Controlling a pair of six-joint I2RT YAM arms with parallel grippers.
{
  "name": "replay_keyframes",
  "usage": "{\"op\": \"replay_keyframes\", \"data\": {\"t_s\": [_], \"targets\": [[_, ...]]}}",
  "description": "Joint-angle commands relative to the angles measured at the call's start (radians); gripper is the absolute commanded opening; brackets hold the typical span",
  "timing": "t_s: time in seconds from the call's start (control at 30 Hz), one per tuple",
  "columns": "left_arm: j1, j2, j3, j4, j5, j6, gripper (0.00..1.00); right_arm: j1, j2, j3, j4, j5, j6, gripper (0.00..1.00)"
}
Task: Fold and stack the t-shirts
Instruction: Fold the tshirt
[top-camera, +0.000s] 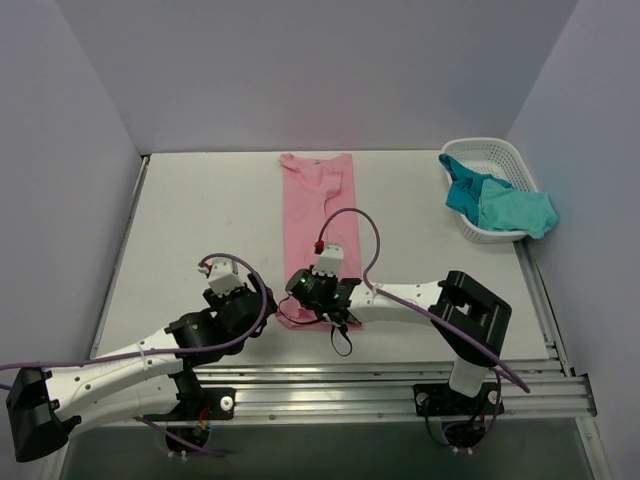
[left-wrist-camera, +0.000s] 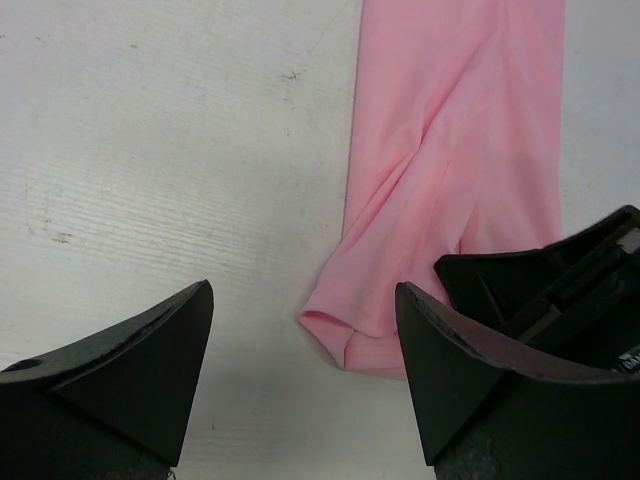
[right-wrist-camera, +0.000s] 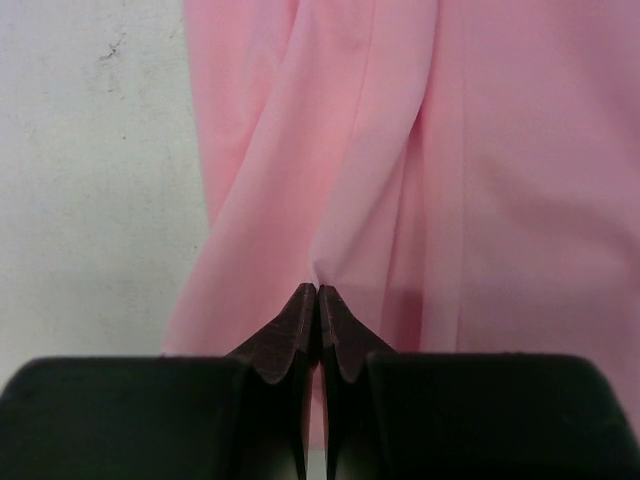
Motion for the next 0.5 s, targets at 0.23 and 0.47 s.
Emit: {"op": "replay_keyframes", "data": {"t_s": [0.23,0.47], "targets": [[-0.001,0.075,0.021,0.06,-0.014,0.015,0.82,0.007,-0.239,-0.126,-0.199,0.176,0.125,0.0],[-0.001,0.153,0.049,0.095,0.001,0.032,0.82,0.007,-0.271,-0.175,-0.224,0.188,0.168,0.0]]}}
